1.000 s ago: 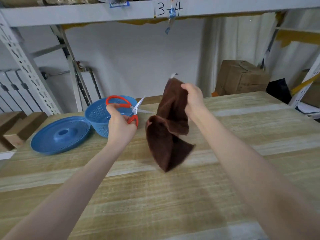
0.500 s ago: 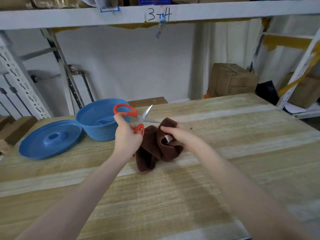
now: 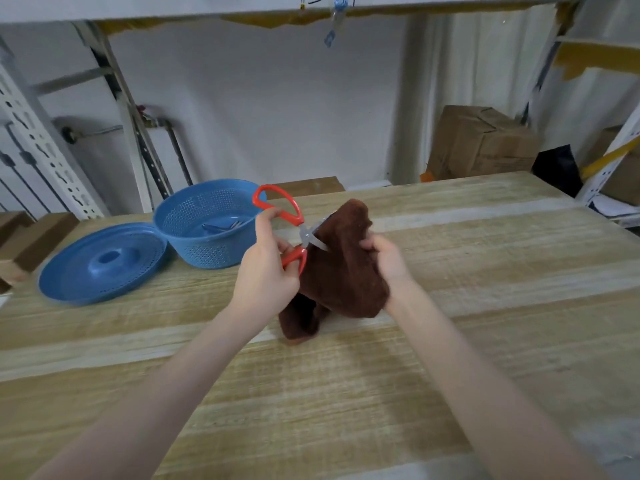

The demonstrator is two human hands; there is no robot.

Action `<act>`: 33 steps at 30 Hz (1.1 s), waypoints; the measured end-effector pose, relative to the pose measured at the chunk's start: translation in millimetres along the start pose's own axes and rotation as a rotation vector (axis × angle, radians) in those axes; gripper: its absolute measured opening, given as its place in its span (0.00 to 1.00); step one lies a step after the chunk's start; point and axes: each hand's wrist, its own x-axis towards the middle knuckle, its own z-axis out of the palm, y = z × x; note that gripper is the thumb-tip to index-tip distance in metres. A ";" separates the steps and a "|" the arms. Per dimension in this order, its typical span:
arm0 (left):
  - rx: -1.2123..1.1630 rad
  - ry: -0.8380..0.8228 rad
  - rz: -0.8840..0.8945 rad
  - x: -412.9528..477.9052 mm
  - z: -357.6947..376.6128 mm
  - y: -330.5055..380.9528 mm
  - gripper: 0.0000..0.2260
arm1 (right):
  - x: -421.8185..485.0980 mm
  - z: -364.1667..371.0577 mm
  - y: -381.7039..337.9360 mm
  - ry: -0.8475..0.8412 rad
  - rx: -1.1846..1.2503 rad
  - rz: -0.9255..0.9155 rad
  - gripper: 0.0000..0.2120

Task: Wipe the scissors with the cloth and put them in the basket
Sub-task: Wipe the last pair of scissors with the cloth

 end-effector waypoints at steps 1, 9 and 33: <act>0.003 -0.017 0.007 -0.6 0.5 0.4 0.28 | -0.3 1.7 4.9 -0.006 0.013 -0.004 0.17; 0.028 -0.081 0.028 -4.9 0.3 2.1 0.31 | -1.3 -9.7 23.0 0.094 0.330 0.098 0.16; 0.204 -0.158 0.024 -14.2 11.3 22.2 0.32 | -22.3 29.7 31.3 0.136 0.008 -0.183 0.07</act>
